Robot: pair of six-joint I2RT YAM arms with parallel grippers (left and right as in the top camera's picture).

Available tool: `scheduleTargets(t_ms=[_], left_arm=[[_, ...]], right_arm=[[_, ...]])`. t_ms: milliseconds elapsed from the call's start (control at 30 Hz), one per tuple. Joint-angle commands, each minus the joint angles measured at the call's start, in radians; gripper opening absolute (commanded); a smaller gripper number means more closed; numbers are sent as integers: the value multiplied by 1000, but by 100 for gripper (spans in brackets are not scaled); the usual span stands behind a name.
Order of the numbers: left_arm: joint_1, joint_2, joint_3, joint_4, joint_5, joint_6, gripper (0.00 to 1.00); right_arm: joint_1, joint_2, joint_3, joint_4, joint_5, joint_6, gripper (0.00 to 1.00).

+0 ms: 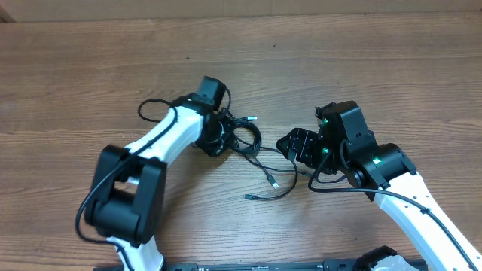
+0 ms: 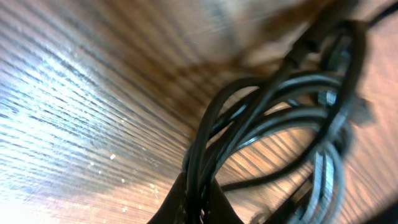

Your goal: Untangle cables

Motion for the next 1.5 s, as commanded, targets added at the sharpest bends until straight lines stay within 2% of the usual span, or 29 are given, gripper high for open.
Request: scheduleTargets(t_ms=[0, 200, 267, 300, 400, 500, 600, 633, 700, 767, 800, 900, 1133, 1200, 1267, 1300, 1367, 1467], left_arm=[[23, -154, 17, 0, 62, 156, 4], [24, -345, 17, -33, 104, 332, 4], [24, -378, 17, -56, 103, 375, 4], [24, -392, 17, -67, 103, 391, 4], [24, -419, 17, -81, 151, 398, 4], [24, -418, 17, -75, 238, 386, 4], [22, -418, 16, -98, 253, 242, 4], [22, -418, 16, -105, 252, 193, 4], [22, -418, 16, -109, 250, 153, 4], [22, -418, 16, -123, 221, 95, 4], [22, -418, 16, -143, 185, 36, 4], [22, -418, 16, -178, 134, -30, 4], [22, -418, 15, -190, 4, -47, 4], [22, -418, 15, -233, -11, -141, 4], [22, -418, 12, -326, -51, -330, 5], [22, -416, 8, -393, -60, -468, 14], [22, -415, 5, -474, -31, -625, 20], [22, -414, 5, -489, -2, -665, 22]], right_arm=[[3, -9, 21, 3, 16, -1, 77], [3, -9, 21, -18, -11, -1, 88], [3, -9, 21, -17, -36, -1, 89], [3, -9, 21, -16, -41, 0, 89], [3, -9, 21, -9, -41, 6, 73], [3, -6, 21, 0, -40, 43, 66], [3, 17, 21, 21, -41, 65, 54], [3, 34, 21, 21, -41, 114, 54], [4, 50, 21, 21, -48, 158, 54], [6, 76, 21, 21, -49, 209, 44], [6, 96, 21, 21, -58, 227, 28], [6, 136, 21, 21, -113, 236, 5], [6, 154, 21, 19, -168, 227, 4], [6, 154, 21, 19, -169, 228, 4], [6, 154, 21, 16, -169, 228, 4], [6, 154, 21, 11, -168, 228, 4], [6, 154, 21, 3, -168, 228, 4], [6, 154, 21, 1, -168, 228, 4]])
